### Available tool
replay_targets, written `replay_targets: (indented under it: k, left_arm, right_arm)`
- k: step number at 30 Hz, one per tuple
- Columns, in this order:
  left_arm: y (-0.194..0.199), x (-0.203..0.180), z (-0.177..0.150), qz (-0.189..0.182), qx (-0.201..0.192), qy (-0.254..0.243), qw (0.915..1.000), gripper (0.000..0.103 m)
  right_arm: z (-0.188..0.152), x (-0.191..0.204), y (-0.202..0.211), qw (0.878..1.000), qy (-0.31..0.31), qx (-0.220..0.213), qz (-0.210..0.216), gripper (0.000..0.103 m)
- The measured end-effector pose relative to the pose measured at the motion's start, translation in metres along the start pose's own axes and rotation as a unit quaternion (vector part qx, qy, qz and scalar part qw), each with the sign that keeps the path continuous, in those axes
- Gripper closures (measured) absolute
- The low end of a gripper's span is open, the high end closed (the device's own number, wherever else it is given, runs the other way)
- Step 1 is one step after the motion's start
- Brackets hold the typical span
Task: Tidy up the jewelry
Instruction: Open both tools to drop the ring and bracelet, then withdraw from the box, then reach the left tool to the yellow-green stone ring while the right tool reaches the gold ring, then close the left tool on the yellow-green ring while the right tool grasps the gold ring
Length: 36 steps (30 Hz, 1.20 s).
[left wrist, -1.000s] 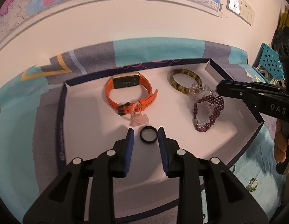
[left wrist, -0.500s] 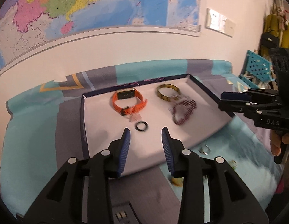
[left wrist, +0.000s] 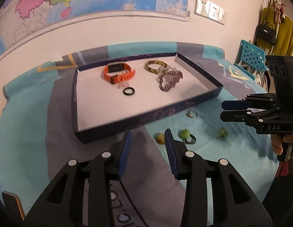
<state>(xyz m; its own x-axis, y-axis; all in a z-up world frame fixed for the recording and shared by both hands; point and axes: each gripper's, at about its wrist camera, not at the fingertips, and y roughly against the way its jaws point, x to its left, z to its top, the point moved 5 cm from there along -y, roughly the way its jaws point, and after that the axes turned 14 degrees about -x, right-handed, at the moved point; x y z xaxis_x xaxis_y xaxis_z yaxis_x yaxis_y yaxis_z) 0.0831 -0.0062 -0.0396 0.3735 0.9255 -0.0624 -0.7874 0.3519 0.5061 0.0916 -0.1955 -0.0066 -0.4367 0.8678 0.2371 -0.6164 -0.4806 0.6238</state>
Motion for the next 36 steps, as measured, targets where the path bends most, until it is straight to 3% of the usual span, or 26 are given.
replay_targets:
  k: [8,18,26,28,32,36]
  left_arm:
    - [-0.006,-0.018,-0.012,-0.019,0.018,-0.011,0.9996,0.067]
    - [-0.022,-0.022,-0.014,-0.011,0.042,-0.008,0.999,0.068]
    - [-0.032,-0.023,-0.013,-0.01,0.052,-0.005,0.9986,0.07]
    - [-0.032,-0.023,-0.013,-0.011,0.052,-0.003,0.9986,0.075]
    - [-0.033,-0.022,-0.013,-0.01,0.053,0.001,0.9985,0.082]
    - [-0.032,-0.022,-0.013,-0.013,0.053,0.004,0.9985,0.089]
  right_arm:
    - [-0.015,-0.001,0.004,1.0,-0.008,0.009,-0.003,0.065]
    - [-0.025,0.009,0.005,1.0,0.001,0.017,0.0,0.058]
    - [-0.028,0.018,0.002,1.0,0.022,0.018,-0.01,0.057]
    - [-0.029,0.02,0.001,0.999,0.026,0.018,-0.013,0.06]
    - [-0.029,0.021,0.001,0.999,0.032,0.019,-0.02,0.076]
    - [-0.029,0.019,0.002,0.999,0.027,0.019,-0.021,0.082]
